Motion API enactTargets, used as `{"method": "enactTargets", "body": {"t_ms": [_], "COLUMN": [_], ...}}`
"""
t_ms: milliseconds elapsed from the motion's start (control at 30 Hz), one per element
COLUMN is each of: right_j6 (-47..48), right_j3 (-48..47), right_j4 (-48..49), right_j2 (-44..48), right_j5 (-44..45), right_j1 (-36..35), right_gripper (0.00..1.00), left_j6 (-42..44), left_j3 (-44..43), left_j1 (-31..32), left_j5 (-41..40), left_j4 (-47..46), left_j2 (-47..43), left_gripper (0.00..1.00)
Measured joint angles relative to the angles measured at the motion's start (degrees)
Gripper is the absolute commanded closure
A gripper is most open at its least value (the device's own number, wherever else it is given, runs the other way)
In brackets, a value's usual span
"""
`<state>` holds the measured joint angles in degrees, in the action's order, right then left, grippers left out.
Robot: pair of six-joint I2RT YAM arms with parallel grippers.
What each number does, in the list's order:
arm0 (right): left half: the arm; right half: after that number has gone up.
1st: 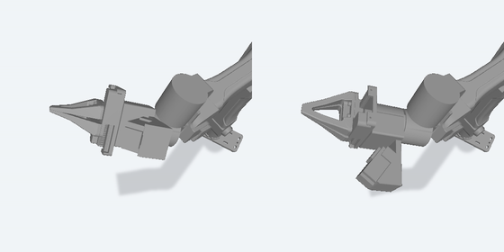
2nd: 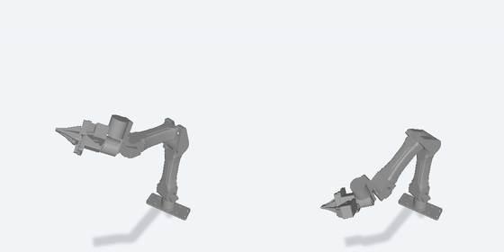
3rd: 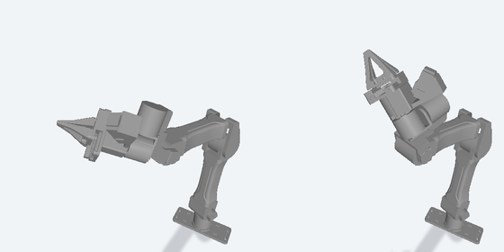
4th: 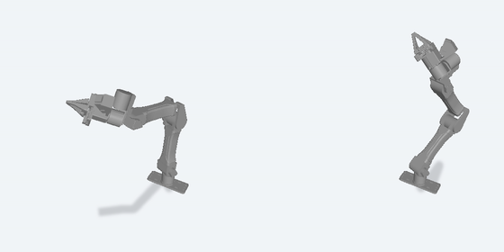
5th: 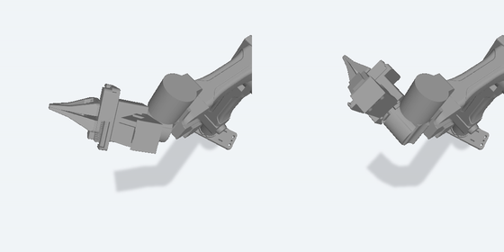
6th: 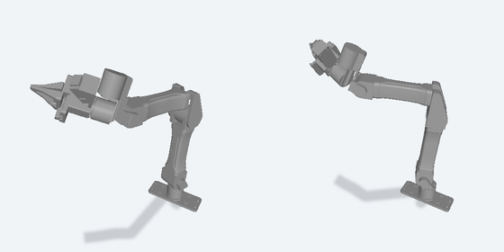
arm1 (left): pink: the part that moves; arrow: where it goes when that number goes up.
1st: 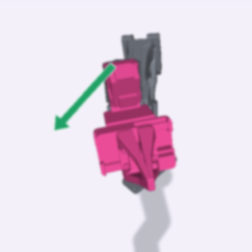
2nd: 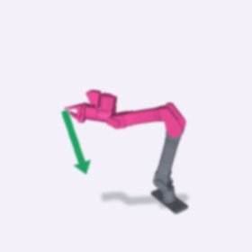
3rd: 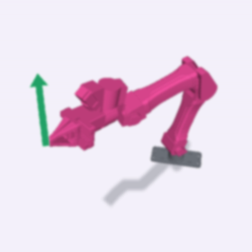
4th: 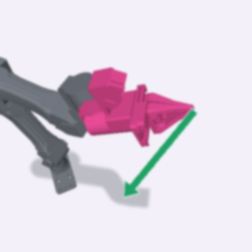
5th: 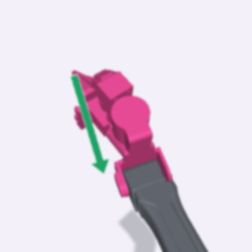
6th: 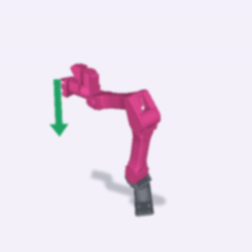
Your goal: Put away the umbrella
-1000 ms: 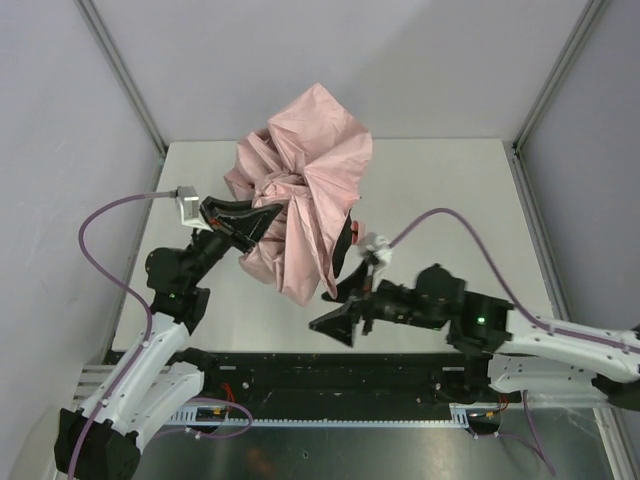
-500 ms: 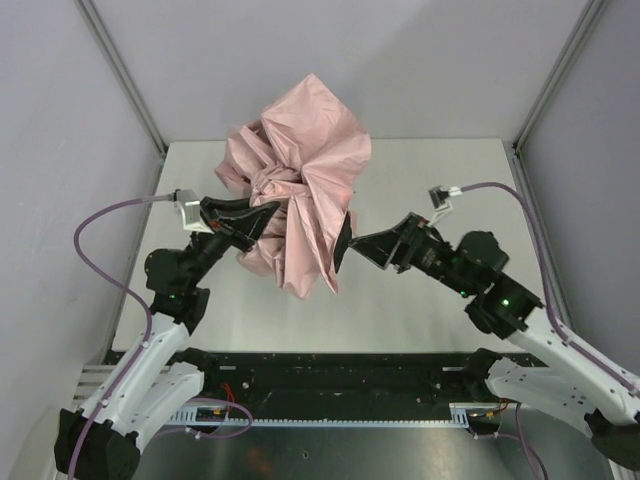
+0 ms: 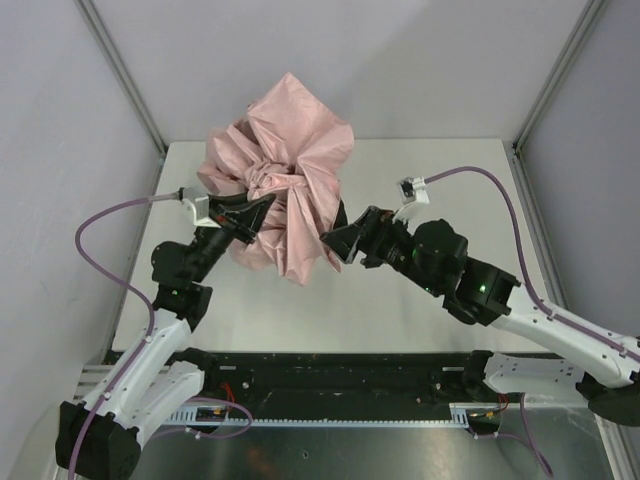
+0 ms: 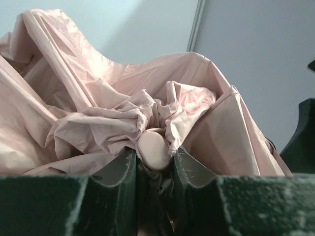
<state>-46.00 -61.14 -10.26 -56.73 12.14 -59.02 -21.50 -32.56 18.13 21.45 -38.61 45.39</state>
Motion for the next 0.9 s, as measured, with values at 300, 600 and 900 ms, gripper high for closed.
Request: {"method": "enactTargets", "body": {"t_ms": [300,600,900], "right_j6": [5.5,9.7,13.2], "right_j3": [-9.0,-8.9,8.3], "right_j4": [-4.5,-7.3,20.3], "right_j2": [-10.9,-13.7,-0.3], "right_j5": [11.3,14.6,-16.7], "right_j1": [-2.8,-2.6,5.7], "right_gripper": [0.58,0.94,0.96], "left_j6": [1.9,1.5,-6.4], "left_j3": [0.0,0.0,1.4], "left_j1": [0.0,0.0,0.0], "left_j5": [-2.3,-4.4,-6.8], "left_j4": [1.5,2.0,1.9], "left_j2": [-0.4,-2.5,-2.5], "left_gripper": [1.0,1.0,1.0]}}
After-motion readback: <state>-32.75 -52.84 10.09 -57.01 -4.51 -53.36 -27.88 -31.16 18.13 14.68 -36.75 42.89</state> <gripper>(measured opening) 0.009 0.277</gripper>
